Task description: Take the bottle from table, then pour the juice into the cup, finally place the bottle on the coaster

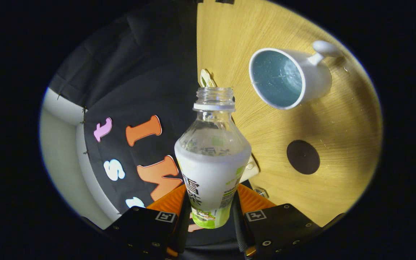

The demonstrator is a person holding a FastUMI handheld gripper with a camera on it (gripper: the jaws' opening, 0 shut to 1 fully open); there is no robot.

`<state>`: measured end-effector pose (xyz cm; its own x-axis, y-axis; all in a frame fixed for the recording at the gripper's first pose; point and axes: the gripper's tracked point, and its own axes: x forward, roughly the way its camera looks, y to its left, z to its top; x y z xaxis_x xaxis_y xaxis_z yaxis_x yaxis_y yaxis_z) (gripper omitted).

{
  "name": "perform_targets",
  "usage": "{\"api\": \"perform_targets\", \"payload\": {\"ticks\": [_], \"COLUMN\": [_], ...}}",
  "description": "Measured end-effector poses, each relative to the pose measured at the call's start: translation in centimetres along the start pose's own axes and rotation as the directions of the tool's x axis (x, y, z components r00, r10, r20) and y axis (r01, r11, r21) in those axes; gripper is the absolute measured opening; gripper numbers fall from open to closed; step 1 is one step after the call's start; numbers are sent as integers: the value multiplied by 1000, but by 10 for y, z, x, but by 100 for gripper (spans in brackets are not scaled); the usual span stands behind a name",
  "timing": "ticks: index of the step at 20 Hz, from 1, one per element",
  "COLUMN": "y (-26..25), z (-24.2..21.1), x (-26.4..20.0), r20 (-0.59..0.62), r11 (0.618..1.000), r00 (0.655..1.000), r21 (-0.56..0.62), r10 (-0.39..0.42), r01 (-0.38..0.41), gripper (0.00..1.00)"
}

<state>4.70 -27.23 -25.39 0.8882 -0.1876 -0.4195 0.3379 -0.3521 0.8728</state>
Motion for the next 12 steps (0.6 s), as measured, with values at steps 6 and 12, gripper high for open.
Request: {"api": "perform_targets", "payload": {"ticks": [6, 12], "y": [-14, 4], "z": [-12, -11], "x": [15, 15], "r20": [9, 82], "r11": [886, 504], "r00": [998, 996], "r21": [-461, -860], "r10": [-58, -18], "r01": [55, 80], "gripper": [55, 55]}}
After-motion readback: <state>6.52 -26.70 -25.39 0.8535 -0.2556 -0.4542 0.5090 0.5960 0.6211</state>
